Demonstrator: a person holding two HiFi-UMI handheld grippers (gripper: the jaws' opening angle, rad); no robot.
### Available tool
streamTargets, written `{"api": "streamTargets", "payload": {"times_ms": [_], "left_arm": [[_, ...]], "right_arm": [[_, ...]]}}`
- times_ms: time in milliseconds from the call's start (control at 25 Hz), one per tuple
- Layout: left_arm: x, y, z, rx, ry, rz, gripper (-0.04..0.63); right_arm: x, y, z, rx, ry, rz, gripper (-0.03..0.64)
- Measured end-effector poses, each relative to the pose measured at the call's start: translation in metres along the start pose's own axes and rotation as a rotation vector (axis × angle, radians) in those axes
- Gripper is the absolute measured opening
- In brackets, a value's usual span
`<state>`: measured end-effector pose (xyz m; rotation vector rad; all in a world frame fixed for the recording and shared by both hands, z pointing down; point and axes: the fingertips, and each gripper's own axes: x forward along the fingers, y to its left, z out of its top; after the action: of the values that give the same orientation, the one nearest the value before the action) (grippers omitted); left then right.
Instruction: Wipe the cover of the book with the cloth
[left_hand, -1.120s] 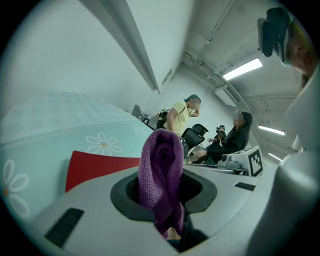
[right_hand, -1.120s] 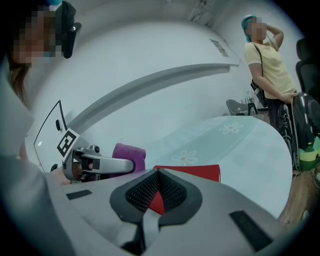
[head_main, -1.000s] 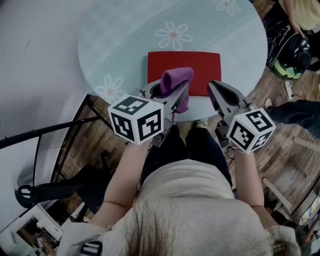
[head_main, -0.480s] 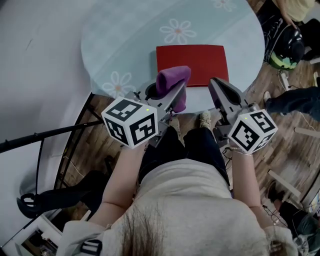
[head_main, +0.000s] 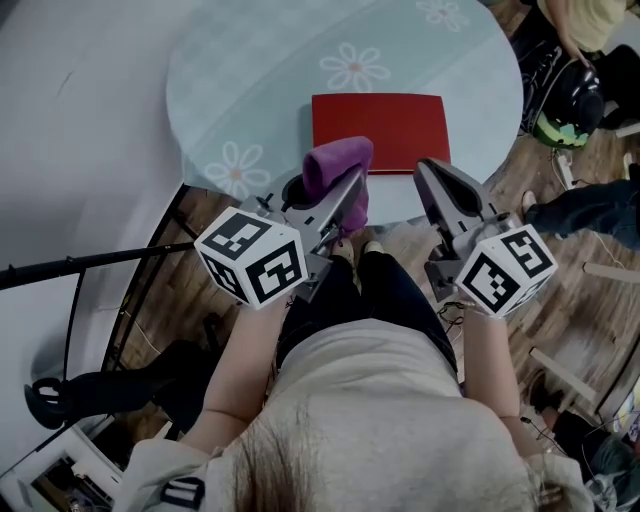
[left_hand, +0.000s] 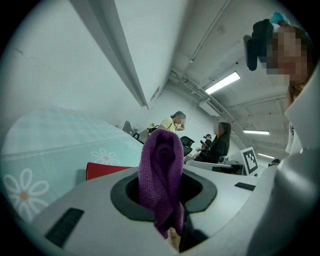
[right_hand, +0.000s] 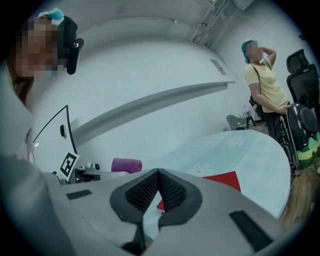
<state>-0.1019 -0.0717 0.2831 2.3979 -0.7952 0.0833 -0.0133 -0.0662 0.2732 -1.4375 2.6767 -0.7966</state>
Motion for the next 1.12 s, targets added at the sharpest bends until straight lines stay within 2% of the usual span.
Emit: {"api": "streamTargets", "payload": {"times_ms": [720, 1120], "left_arm": [[0.021, -0.043, 0.020, 0.043, -0.065, 0.039, 0.110], [0.022, -0.039, 0.033, 0.052, -0.075, 0.039, 0.109]], "right_arm": [[-0.025, -0.002, 0.031, -0.179, 0.013, 0.058, 0.021], [-0.013, -0.004, 0.038, -0.187, 0.026, 0.087, 0.021]]}}
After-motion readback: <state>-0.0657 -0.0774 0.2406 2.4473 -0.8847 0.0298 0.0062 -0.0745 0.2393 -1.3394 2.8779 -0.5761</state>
